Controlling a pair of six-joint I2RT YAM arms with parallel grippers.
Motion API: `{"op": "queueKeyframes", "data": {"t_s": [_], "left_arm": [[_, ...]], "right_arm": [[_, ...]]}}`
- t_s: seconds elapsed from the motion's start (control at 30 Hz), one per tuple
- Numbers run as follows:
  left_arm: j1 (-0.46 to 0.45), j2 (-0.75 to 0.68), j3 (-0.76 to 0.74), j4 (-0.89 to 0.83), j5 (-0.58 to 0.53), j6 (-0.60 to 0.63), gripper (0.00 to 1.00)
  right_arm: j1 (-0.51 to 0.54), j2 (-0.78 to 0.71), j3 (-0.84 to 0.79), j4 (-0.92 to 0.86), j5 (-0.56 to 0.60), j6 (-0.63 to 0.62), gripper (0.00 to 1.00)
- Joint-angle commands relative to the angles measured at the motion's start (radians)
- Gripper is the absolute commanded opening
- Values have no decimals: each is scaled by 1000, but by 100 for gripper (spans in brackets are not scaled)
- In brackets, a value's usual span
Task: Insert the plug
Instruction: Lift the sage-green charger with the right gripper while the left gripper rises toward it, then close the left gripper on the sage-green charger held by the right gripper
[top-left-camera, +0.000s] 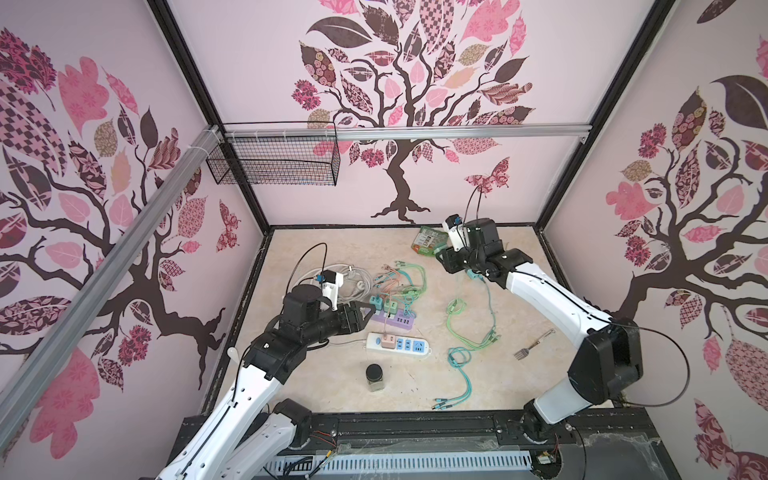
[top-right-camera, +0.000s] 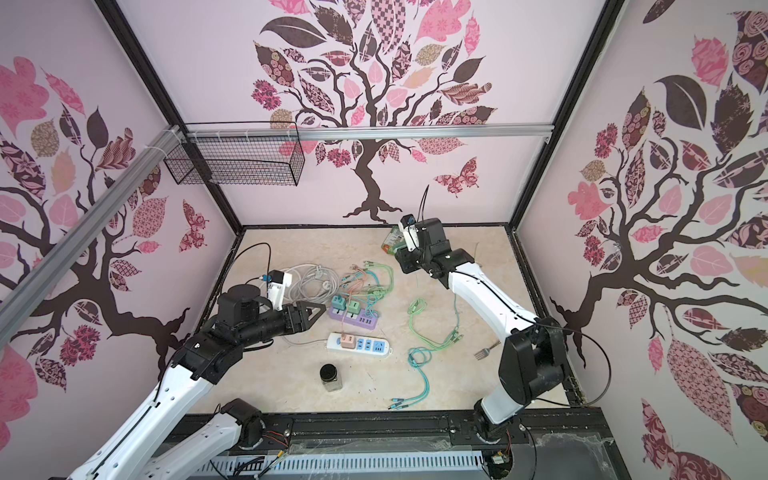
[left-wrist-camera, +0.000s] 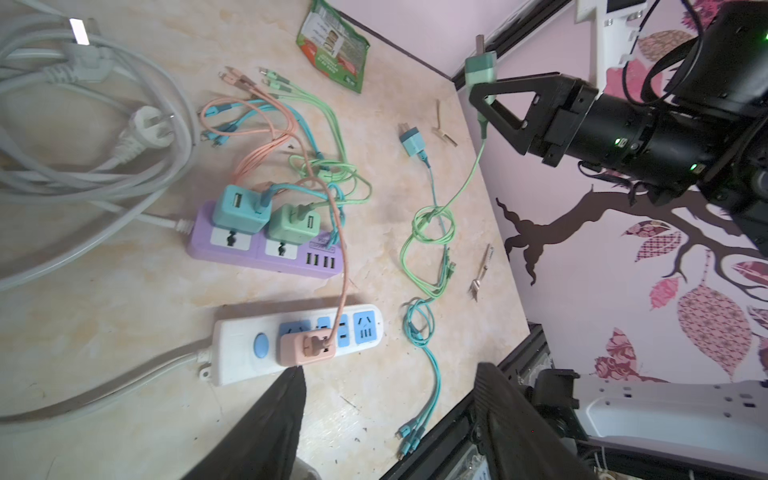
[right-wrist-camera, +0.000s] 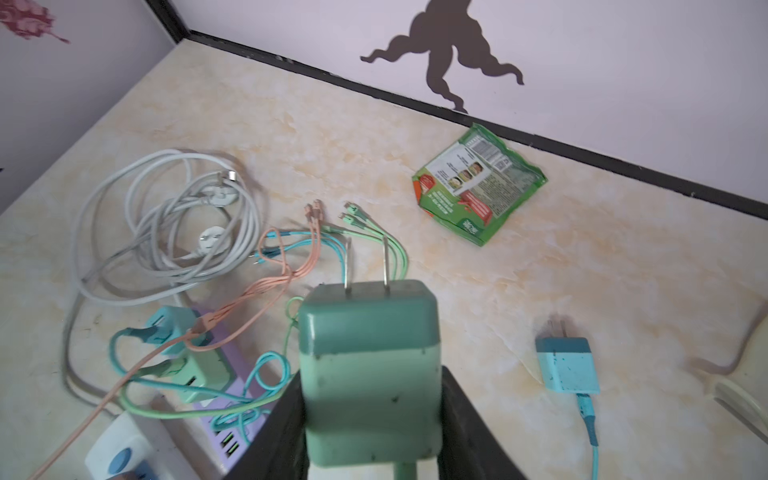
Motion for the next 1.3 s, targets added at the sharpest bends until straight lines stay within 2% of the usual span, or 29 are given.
{"op": "queueKeyframes", "data": {"t_s": [0.0,0.33,0.5,0.83,1.27], "left_arm": [[5,43,79,47,106,14,68],[3,172,141,225,290,-69,68],[-1,224,151,309,312,-127,69],[-117,339,258,292,261,-105,69],[-141,416,281,319,276,-125,66]], "right_arm": [[9,-86,-10,-3,-44,3,27],[91,-261,-102,16,-83,23,25],[138,-327,-166,44,-105,24,25],[196,-382,-238,46,-158,-7,24],[257,-438,-254,40,-173,-22,24]]}}
